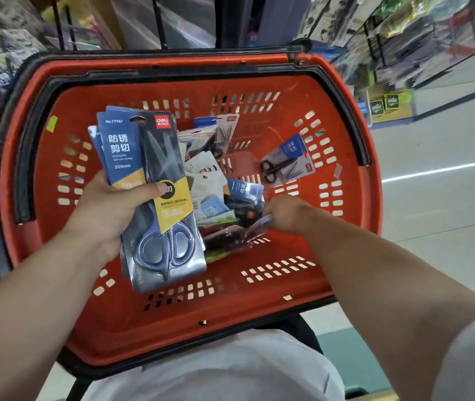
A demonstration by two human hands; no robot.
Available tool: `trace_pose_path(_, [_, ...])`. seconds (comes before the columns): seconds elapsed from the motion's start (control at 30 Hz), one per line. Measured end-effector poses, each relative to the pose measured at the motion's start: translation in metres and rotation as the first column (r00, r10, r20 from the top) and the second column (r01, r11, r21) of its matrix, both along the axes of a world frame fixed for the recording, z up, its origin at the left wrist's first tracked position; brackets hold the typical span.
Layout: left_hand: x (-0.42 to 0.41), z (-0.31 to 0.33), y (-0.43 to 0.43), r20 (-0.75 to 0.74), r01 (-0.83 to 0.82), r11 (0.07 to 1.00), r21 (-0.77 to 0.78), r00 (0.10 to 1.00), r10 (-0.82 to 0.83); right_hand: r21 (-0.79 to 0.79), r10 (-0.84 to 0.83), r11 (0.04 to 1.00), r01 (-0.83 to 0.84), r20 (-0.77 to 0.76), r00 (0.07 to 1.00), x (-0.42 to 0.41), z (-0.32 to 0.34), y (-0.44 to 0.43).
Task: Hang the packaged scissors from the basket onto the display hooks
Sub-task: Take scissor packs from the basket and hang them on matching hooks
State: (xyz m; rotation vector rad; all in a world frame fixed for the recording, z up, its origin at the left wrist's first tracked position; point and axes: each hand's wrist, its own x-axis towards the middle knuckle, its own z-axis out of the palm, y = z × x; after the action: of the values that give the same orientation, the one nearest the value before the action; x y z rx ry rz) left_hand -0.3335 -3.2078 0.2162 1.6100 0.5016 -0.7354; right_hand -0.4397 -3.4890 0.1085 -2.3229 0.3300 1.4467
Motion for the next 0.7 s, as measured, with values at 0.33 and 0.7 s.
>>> trace_pose_path(0.33, [-0.006, 0.020, -0.002, 0.049, 0.016, 1.000, -0.005, 0.999, -0.016, 0.231, -0.388, 0.918, 0.322, 0.366, 0.846, 0.010, 0.098, -0.040])
trace_pose_path(0.7, [-0.024, 0.038, -0.035, 0.052, -0.208, 0.971, -0.117, 0.975, 0.215, 0.788, -0.958, -0.248, 0.563, -0.285, -0.024, 0.012, 0.166, 0.012])
